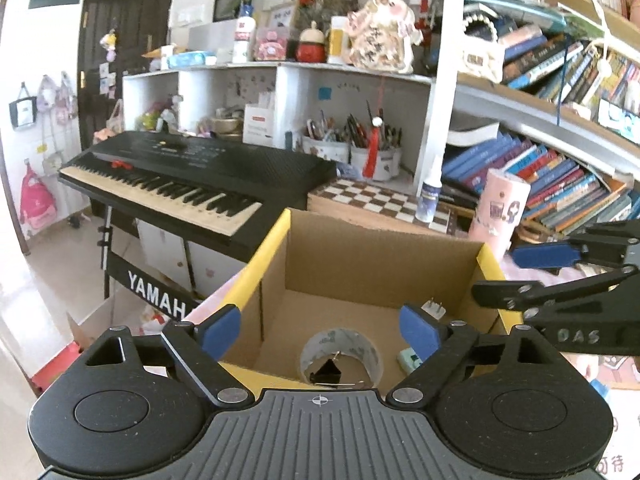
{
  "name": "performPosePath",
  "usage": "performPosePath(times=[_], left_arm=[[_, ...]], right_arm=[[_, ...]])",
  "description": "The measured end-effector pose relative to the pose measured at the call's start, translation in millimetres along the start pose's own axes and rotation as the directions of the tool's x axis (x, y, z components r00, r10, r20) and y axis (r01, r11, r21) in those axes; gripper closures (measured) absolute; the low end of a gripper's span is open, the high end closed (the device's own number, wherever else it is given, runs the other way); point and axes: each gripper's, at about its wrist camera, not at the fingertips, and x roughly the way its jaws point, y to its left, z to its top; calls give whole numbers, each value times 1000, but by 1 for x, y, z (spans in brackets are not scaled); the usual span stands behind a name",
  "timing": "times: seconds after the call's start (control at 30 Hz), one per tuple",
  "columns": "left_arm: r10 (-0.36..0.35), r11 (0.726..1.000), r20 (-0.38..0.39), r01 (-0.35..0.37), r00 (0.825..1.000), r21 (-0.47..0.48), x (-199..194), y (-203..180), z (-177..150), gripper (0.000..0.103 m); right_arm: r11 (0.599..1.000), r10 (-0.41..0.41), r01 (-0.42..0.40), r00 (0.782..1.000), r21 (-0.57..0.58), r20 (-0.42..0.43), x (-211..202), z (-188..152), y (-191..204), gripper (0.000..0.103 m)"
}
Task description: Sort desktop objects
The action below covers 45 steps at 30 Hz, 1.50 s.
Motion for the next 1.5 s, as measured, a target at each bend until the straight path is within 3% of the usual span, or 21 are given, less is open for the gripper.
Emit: performPosePath(times=[0.23,0.67,1.2,1.5], left_arm=[[-1,1000,19,1,1000,-12,-17,8,-4,13],[15,1000,32,-15,999,-26,-53,27,-25,13],[-12,1000,4,12,1000,-14,-101,47,-61,13],[-77,997,-57,78,995,15,-115,39,-87,12]], right_arm=[[993,-80,75,995,92,55,-25,-7,2,49],[942,-228,209,973,263,43,-69,-47,26,44],[845,-265,275,960,458,-87,-113,-101,83,43],[869,-259,279,960,409,-105,-130,-118,116,41]])
